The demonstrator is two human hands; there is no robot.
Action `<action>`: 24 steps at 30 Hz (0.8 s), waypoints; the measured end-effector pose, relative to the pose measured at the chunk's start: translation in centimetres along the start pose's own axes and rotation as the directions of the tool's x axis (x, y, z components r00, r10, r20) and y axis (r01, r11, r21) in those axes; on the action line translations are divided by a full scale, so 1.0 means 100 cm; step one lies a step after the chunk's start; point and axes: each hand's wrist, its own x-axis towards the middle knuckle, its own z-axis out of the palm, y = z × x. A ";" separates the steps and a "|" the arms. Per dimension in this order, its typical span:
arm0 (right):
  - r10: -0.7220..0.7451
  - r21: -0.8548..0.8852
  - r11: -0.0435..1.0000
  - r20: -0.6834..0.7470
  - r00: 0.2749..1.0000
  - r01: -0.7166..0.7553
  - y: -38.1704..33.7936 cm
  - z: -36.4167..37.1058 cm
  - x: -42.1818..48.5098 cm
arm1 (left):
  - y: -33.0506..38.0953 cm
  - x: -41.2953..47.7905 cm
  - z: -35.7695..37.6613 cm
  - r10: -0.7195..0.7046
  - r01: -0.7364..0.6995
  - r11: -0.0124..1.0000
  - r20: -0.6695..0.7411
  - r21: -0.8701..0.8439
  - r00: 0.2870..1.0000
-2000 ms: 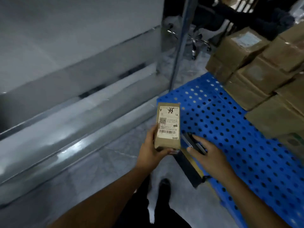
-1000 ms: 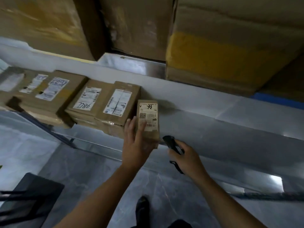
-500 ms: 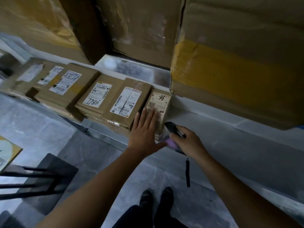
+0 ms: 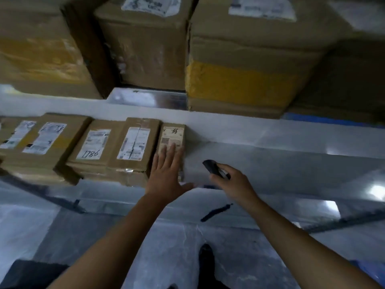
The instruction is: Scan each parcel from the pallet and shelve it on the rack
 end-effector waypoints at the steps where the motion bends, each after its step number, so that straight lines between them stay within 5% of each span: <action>1: 0.005 0.005 1.000 -0.038 0.999 -0.005 0.002 -0.004 -0.015 | 0.002 0.000 -0.004 0.032 -0.032 0.999 -0.003 -0.025 0.999; 10: 0.199 0.220 0.969 -0.418 0.886 -0.113 0.066 -0.052 -0.189 | 0.111 -0.044 0.015 0.348 -0.329 0.900 0.018 -0.287 0.937; 17: 0.375 0.323 0.925 -0.706 0.600 -0.199 0.140 -0.105 -0.358 | 0.272 -0.116 0.051 0.660 -0.571 0.717 0.126 -0.400 0.741; 24: 0.582 0.485 0.805 -0.759 0.293 -0.342 0.221 -0.129 -0.564 | 0.456 -0.241 0.099 0.901 -0.736 0.407 0.104 -0.540 0.422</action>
